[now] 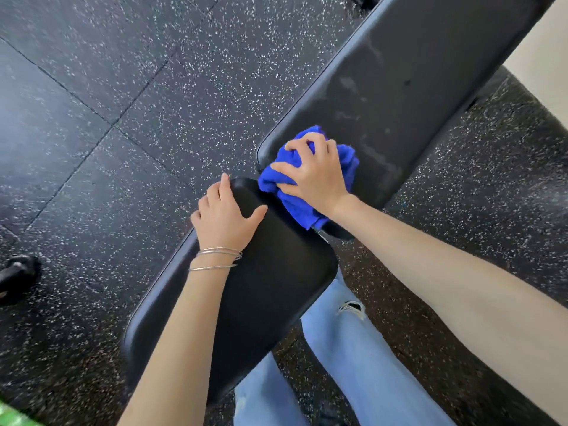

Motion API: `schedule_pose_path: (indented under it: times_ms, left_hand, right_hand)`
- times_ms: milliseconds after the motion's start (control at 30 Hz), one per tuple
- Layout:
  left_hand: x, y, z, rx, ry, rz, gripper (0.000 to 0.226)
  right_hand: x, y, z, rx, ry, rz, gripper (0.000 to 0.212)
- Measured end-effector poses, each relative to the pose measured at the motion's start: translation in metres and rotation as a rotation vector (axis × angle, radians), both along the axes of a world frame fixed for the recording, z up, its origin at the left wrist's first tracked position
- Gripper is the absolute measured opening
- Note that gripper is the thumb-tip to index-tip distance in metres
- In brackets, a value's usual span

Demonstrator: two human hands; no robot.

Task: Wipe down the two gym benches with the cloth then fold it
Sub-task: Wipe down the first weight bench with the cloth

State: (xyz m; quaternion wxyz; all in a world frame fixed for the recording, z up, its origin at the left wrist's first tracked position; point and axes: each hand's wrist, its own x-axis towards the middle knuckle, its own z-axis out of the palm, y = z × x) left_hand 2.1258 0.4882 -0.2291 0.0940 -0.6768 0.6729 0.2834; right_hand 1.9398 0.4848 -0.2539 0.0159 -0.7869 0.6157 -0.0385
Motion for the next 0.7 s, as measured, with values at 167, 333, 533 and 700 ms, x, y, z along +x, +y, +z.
schedule_pose_path:
  times_ms: [167,333,533,700]
  left_hand:
    - [-0.012,-0.009,0.000,0.042,-0.027,-0.003,0.097]
    - [-0.008,-0.011,0.003,0.069,-0.039,-0.036,0.093]
    - [-0.019,-0.010,0.001,0.069,-0.083,0.032,0.098]
    - [-0.020,-0.006,-0.003,0.052,-0.095,0.041,0.104]
  right_hand:
    - [0.024,-0.078,-0.006,0.173,0.044,-0.074,0.029]
    - [-0.003,-0.114,-0.008,0.266,0.001,-0.053,0.034]
    - [-0.038,-0.013,-0.002,-0.091,-0.274,-0.261,0.017]
    - [-0.016,0.015,-0.008,0.005,-0.121,-0.166,0.024]
